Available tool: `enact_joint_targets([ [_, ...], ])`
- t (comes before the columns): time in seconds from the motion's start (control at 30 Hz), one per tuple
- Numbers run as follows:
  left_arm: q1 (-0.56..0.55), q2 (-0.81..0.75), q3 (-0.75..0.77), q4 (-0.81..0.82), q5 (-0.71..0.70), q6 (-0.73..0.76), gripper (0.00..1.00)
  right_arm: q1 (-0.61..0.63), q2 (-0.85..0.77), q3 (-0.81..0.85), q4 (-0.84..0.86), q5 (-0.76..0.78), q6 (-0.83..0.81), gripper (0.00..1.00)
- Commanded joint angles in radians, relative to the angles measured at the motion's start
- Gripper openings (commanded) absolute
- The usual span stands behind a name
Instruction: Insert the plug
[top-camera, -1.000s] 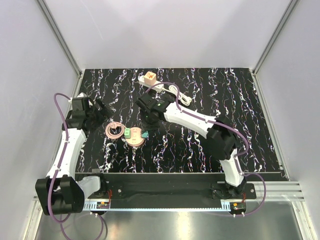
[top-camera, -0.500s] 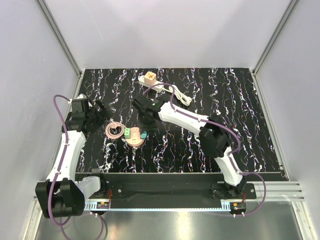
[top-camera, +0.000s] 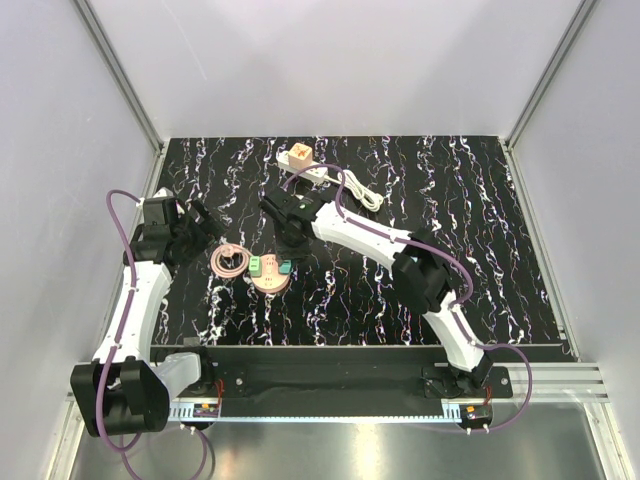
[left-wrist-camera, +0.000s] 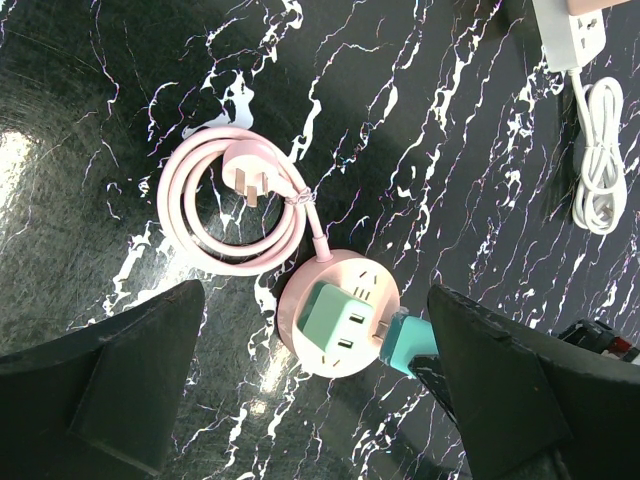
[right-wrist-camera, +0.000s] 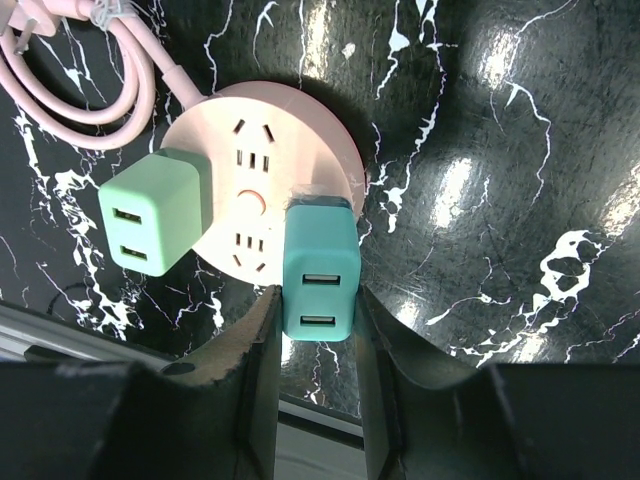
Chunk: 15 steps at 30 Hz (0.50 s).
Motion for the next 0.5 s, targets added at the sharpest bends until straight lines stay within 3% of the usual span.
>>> enact_joint_targets([
  [0.0,0.007,-0.025,-0.004,0.04,0.005,-0.004,0.99,0.012,0.024,0.042,-0.039,0.022,0.003,0.0],
  [0.2,0.007,-0.022,-0.006,0.04,0.007,-0.005,0.99,0.016,0.033,0.054,-0.08,0.049,-0.006,0.0],
  [0.47,0.022,-0.016,-0.012,0.038,0.002,-0.01,0.99,0.057,0.179,0.247,-0.211,0.079,-0.053,0.0],
])
